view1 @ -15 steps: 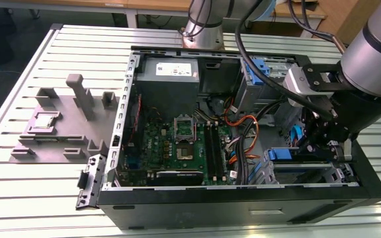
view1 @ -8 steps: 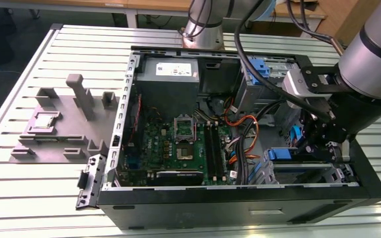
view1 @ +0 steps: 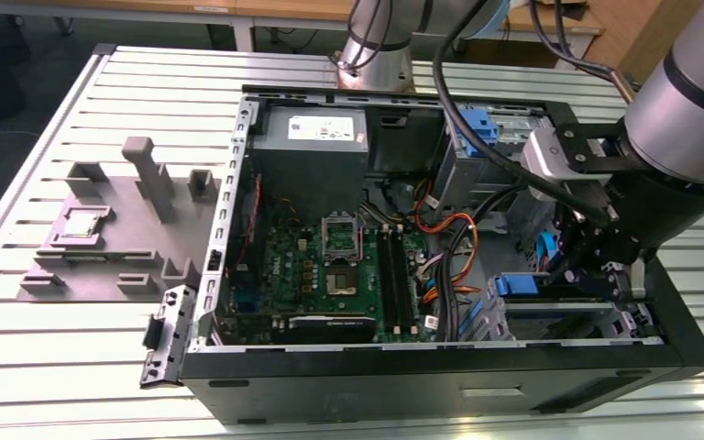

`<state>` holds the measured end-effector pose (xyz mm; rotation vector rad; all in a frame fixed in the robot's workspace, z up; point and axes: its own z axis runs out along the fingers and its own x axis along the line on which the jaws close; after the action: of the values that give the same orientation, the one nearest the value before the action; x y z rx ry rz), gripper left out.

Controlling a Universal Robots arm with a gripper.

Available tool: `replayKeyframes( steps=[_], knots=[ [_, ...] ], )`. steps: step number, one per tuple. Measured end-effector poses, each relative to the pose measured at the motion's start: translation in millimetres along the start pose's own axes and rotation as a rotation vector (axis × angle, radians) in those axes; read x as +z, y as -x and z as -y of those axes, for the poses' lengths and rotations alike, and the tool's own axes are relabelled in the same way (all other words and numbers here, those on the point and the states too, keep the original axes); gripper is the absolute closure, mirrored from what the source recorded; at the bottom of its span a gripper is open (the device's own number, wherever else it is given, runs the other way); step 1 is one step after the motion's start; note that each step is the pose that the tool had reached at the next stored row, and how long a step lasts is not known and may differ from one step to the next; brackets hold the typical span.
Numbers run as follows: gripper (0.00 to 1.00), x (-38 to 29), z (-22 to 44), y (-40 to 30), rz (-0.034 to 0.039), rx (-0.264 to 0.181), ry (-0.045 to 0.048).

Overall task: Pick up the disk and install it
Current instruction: 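Insert the second disk wire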

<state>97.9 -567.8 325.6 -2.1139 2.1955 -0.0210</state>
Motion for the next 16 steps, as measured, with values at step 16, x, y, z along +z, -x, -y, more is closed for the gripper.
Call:
replayKeyframes(
  steps=[16],
  knots=[
    [0.77,-18.7,1.4,1.0,-0.0004,0.0,0.0024]
  ],
)
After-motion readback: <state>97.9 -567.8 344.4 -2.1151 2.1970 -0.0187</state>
